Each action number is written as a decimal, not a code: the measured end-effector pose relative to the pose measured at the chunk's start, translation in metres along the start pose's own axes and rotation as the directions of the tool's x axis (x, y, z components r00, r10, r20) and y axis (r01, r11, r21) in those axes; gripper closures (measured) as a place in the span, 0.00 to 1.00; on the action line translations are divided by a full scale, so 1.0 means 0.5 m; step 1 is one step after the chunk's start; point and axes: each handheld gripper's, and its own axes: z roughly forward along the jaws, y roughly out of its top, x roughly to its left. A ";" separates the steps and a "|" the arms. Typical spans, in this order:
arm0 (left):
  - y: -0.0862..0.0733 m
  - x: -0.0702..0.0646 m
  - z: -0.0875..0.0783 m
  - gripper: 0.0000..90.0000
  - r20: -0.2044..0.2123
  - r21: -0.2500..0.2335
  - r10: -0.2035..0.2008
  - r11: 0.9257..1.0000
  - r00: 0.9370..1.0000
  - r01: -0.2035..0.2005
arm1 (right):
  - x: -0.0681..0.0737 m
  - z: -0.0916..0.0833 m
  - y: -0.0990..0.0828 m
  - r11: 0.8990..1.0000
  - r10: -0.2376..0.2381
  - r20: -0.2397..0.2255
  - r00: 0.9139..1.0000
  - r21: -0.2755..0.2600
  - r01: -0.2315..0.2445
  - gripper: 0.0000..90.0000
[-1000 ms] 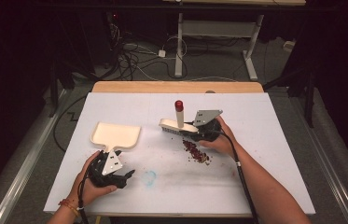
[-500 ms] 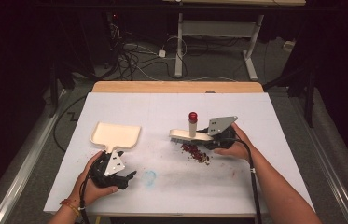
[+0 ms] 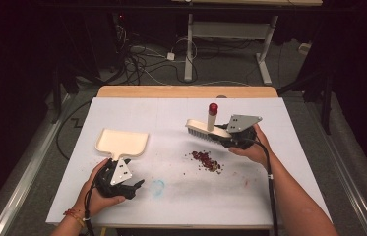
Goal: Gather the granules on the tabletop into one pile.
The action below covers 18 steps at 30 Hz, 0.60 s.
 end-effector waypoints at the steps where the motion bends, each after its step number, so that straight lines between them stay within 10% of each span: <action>1: 0.000 0.000 0.000 0.20 0.001 -0.001 0.000 1.000 1.000 0.000 | -0.001 0.006 -0.001 1.000 -0.001 0.018 1.000 0.016 0.001 0.75; 6: -0.001 -0.001 -0.001 0.20 0.002 -0.004 -0.004 1.000 1.000 0.004 | 0.004 0.038 -0.018 0.995 -0.013 0.064 0.998 0.098 0.006 0.75; 18: -0.001 -0.003 -0.001 0.20 0.004 0.000 -0.004 1.000 1.000 0.004 | 0.074 0.022 -0.040 0.996 -0.072 -0.086 0.994 0.038 0.075 0.74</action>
